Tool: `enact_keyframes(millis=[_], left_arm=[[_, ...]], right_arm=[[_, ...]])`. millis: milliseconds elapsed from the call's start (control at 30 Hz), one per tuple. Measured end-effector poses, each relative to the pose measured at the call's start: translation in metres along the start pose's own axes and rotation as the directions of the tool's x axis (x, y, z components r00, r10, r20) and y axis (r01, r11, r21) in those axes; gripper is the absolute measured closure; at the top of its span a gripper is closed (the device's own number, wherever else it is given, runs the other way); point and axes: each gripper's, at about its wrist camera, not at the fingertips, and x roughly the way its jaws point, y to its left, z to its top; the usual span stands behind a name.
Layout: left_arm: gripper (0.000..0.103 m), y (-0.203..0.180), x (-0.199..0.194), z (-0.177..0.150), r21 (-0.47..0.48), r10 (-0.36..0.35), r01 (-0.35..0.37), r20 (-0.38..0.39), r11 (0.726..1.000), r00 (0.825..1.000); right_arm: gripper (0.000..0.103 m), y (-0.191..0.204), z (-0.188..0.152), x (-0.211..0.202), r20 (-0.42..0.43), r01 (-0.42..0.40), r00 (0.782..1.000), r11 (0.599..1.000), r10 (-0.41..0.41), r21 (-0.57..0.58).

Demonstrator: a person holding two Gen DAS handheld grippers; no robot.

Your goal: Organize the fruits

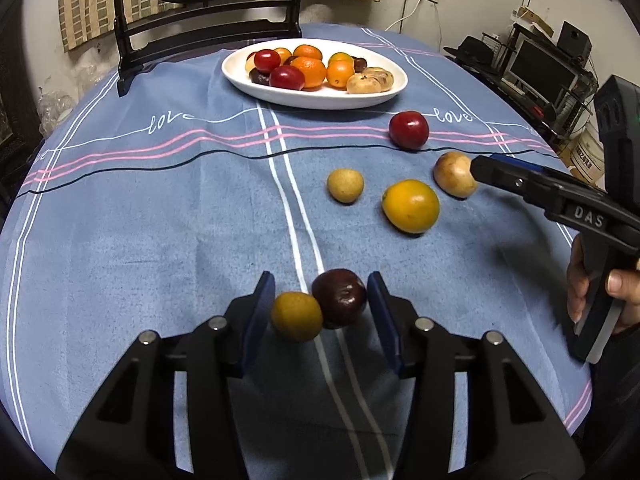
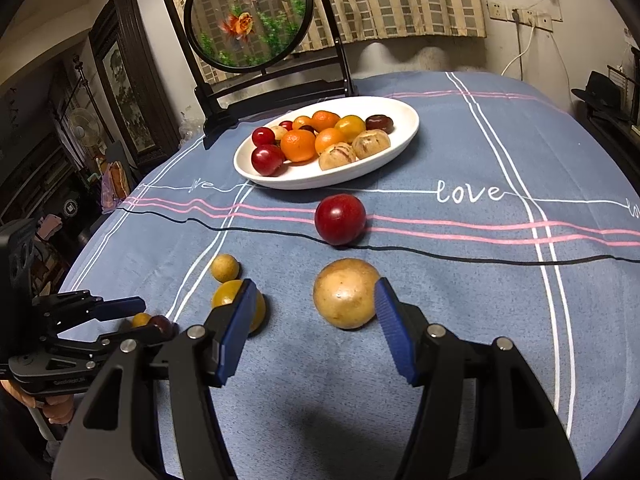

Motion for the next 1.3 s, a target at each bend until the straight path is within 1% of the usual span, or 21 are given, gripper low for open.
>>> enact_keyframes(millis=[133,167,267,567,633,700,767,800,833,900,967,1033,1100,1200,1300], left_arm=[[0.048,0.003,-0.003,-0.004,0.004,-0.010,0.010,0.003,1.000,1.000],[0.047,0.005,-0.005,-0.006,0.001,-0.025,0.025,0.004,1.000,1.000],[0.047,0.008,-0.010,-0.008,0.023,-0.046,0.046,0.021,0.999,0.999],[0.047,0.012,-0.009,-0.012,0.085,-0.047,0.046,0.016,0.995,0.999],[0.046,0.017,-0.007,-0.009,0.082,-0.068,0.066,0.016,0.994,0.998],[0.048,0.020,-0.006,-0.007,0.079,-0.088,0.086,0.020,0.993,0.996],[0.052,0.019,-0.005,-0.006,0.096,-0.116,0.114,0.016,0.989,0.993],[0.053,0.018,-0.003,-0.005,0.104,-0.142,0.140,0.009,0.985,0.990],[0.052,0.017,-0.001,-0.004,0.107,-0.154,0.151,0.017,0.983,0.988],[0.052,0.016,0.001,-0.002,0.110,-0.159,0.155,0.023,0.982,0.987],[0.054,0.015,-0.001,0.000,0.106,-0.175,0.173,0.018,0.979,0.984],[0.054,0.013,-0.005,-0.001,0.132,-0.188,0.185,0.014,0.974,0.982],[0.054,0.015,-0.007,-0.004,0.145,-0.185,0.182,0.009,0.973,0.983],[0.053,0.023,-0.010,-0.007,0.161,-0.154,0.152,0.002,0.975,0.988],[0.054,0.029,-0.013,-0.010,0.177,-0.149,0.148,-0.004,0.973,0.989]], right_arm=[[0.042,0.000,0.000,-0.001,0.004,-0.002,1.000,1.000,0.002,-0.001],[0.042,0.000,0.000,-0.001,0.003,-0.002,1.000,1.000,0.002,-0.001],[0.042,0.000,0.000,-0.001,0.002,-0.001,1.000,1.000,0.001,0.000],[0.042,0.003,0.002,-0.008,0.021,-0.006,1.000,1.000,0.006,-0.005],[0.042,0.007,0.004,-0.012,0.028,-0.015,0.999,1.000,0.015,-0.017],[0.042,0.012,0.004,-0.017,0.038,-0.019,0.999,0.999,0.021,-0.036],[0.042,0.016,0.004,-0.020,0.039,-0.023,0.999,0.998,0.025,-0.050],[0.042,0.018,0.003,-0.020,0.036,-0.025,0.999,0.998,0.027,-0.054],[0.042,0.020,0.002,-0.020,0.031,-0.027,0.999,0.998,0.029,-0.057],[0.042,0.022,0.001,-0.021,0.027,-0.030,0.999,0.998,0.031,-0.061],[0.042,0.023,0.000,-0.024,0.026,-0.033,0.999,0.998,0.035,-0.062],[0.041,0.023,-0.002,-0.026,0.026,-0.038,0.999,0.997,0.039,-0.060],[0.041,0.022,-0.003,-0.027,0.025,-0.039,0.999,0.998,0.040,-0.056],[0.041,0.022,-0.004,-0.027,0.018,-0.041,0.999,0.998,0.042,-0.049],[0.042,0.023,-0.005,-0.026,0.012,-0.040,0.999,0.998,0.041,-0.052]])
